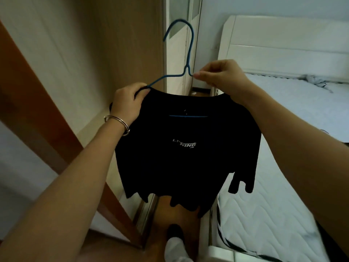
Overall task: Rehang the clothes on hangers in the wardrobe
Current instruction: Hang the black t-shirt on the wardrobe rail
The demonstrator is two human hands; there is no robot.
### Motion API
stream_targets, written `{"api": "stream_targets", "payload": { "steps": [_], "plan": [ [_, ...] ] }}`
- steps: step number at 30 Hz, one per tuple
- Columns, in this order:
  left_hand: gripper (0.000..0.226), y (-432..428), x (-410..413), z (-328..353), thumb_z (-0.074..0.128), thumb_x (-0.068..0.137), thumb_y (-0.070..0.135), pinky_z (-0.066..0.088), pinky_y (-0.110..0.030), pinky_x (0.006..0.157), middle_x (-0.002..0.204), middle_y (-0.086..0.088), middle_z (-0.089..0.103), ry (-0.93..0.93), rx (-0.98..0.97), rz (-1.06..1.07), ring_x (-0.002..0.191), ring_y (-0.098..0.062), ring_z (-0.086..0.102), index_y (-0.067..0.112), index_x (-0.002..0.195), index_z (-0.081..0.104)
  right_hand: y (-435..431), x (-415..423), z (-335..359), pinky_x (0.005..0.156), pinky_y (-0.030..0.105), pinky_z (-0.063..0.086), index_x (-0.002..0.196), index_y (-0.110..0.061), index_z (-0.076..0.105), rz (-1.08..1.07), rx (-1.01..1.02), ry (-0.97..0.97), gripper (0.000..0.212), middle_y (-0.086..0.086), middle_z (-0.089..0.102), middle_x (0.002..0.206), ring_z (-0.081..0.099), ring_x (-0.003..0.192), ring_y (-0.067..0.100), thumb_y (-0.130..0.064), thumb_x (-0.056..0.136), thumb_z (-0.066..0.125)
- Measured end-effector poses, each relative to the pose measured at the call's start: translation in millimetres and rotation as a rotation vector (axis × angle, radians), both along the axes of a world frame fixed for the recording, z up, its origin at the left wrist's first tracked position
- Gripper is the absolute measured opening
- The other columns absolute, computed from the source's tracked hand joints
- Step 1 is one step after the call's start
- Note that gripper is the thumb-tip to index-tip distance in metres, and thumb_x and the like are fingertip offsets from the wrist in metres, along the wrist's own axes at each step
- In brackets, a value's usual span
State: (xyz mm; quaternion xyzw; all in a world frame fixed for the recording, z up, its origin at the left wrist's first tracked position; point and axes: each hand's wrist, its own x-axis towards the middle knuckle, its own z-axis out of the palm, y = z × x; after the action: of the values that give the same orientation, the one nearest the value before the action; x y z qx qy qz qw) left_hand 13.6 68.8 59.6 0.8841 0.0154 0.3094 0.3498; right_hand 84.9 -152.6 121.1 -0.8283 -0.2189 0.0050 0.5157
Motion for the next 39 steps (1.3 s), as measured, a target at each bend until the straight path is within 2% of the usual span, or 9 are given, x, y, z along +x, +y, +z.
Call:
{"api": "stream_targets", "payload": {
  "steps": [5, 10, 18, 22, 26, 30, 35, 37, 39],
  "plan": [
    [0.025, 9.0, 58.4, -7.4, 0.053, 0.089, 0.015, 0.04, -0.018, 0.076, 0.104, -0.017, 0.07, -0.054, 0.034, 0.002, 0.095, -0.024, 0.063, 0.001, 0.106, 0.066, 4.4, 52.8, -1.8, 0.058, 0.018, 0.04, 0.073, -0.025, 0.064, 0.045, -0.072, 0.03, 0.012, -0.003, 0.055, 0.062, 0.045, 0.058, 0.007, -0.032, 0.083, 0.064],
    [0.021, 25.6, 125.0, 3.0, 0.061, 0.085, 0.019, 0.035, 0.003, 0.066, 0.093, -0.007, 0.07, -0.019, 0.027, -0.014, 0.077, 0.009, 0.057, 0.006, 0.099, 0.07, 17.1, 126.1, 5.8, 0.057, 0.01, 0.041, 0.081, -0.02, 0.065, 0.108, -0.134, 0.03, 0.014, -0.005, 0.056, 0.063, 0.049, 0.052, 0.001, -0.029, 0.088, 0.057],
    [0.009, 65.4, 197.2, 22.4, 0.065, 0.082, 0.017, 0.038, 0.006, 0.067, 0.063, 0.049, 0.055, -0.038, -0.073, 0.039, 0.066, 0.026, 0.053, 0.026, 0.081, 0.067, 53.1, 227.7, 28.5, 0.053, 0.009, 0.045, 0.087, -0.022, 0.064, 0.28, -0.161, 0.023, 0.012, -0.005, 0.06, 0.071, 0.052, 0.051, 0.002, -0.023, 0.091, 0.053],
    [0.018, 96.8, 224.6, 24.6, 0.065, 0.081, 0.014, 0.037, 0.007, 0.068, 0.061, 0.053, 0.052, -0.099, -0.101, 0.1, 0.066, 0.029, 0.052, 0.002, 0.095, 0.07, 67.1, 274.9, 32.5, 0.067, 0.013, 0.053, 0.092, -0.022, 0.063, 0.368, -0.26, -0.025, 0.013, -0.003, 0.063, 0.081, 0.059, 0.07, 0.01, -0.025, 0.091, 0.051],
    [0.021, 141.9, 247.8, 47.4, 0.064, 0.082, 0.014, 0.037, 0.008, 0.069, 0.061, 0.053, 0.051, -0.182, -0.049, 0.164, 0.065, 0.03, 0.051, -0.002, 0.095, 0.07, 95.1, 316.8, 43.6, 0.089, 0.036, 0.047, 0.104, -0.017, 0.065, 0.406, -0.421, -0.124, 0.024, 0.008, 0.065, 0.095, 0.059, 0.081, 0.018, -0.032, 0.09, 0.051],
    [0.022, 195.0, 266.1, 84.0, 0.063, 0.082, 0.015, 0.038, 0.007, 0.068, 0.061, 0.052, 0.052, -0.269, -0.002, 0.253, 0.063, 0.028, 0.052, -0.001, 0.096, 0.069, 138.5, 349.6, 78.0, 0.075, 0.031, 0.044, 0.109, -0.01, 0.063, 0.461, -0.491, -0.269, 0.034, 0.015, 0.065, 0.097, 0.057, 0.08, 0.019, -0.037, 0.09, 0.052],
    [0.01, 253.1, 270.1, 125.2, 0.062, 0.084, 0.013, 0.037, 0.006, 0.068, 0.065, 0.046, 0.058, -0.346, 0.068, 0.393, 0.064, 0.024, 0.053, 0.016, 0.088, 0.071, 195.9, 382.6, 115.4, 0.049, 0.01, 0.037, 0.073, -0.016, 0.063, 0.576, -0.397, -0.348, 0.026, -0.012, 0.054, 0.049, 0.047, 0.047, -0.003, -0.035, 0.088, 0.055],
    [0.027, 268.6, 266.8, 138.5, 0.061, 0.084, 0.014, 0.037, 0.006, 0.068, 0.068, 0.042, 0.061, -0.36, 0.078, 0.454, 0.066, 0.023, 0.053, 0.038, 0.078, 0.069, 223.1, 389.3, 123.0, 0.045, 0.01, 0.035, 0.068, -0.016, 0.062, 0.654, -0.324, -0.364, 0.027, -0.011, 0.051, 0.048, 0.045, 0.045, -0.003, -0.034, 0.087, 0.056],
    [0.019, 282.2, 263.8, 150.5, 0.059, 0.086, 0.014, 0.034, 0.007, 0.069, 0.074, 0.032, 0.067, -0.376, 0.114, 0.535, 0.067, 0.026, 0.052, 0.028, 0.083, 0.071, 251.2, 395.9, 127.2, 0.051, 0.019, 0.036, 0.073, -0.009, 0.064, 0.771, -0.199, -0.344, 0.027, -0.003, 0.052, 0.06, 0.047, 0.055, 0.007, -0.03, 0.088, 0.056]
  ]
}}
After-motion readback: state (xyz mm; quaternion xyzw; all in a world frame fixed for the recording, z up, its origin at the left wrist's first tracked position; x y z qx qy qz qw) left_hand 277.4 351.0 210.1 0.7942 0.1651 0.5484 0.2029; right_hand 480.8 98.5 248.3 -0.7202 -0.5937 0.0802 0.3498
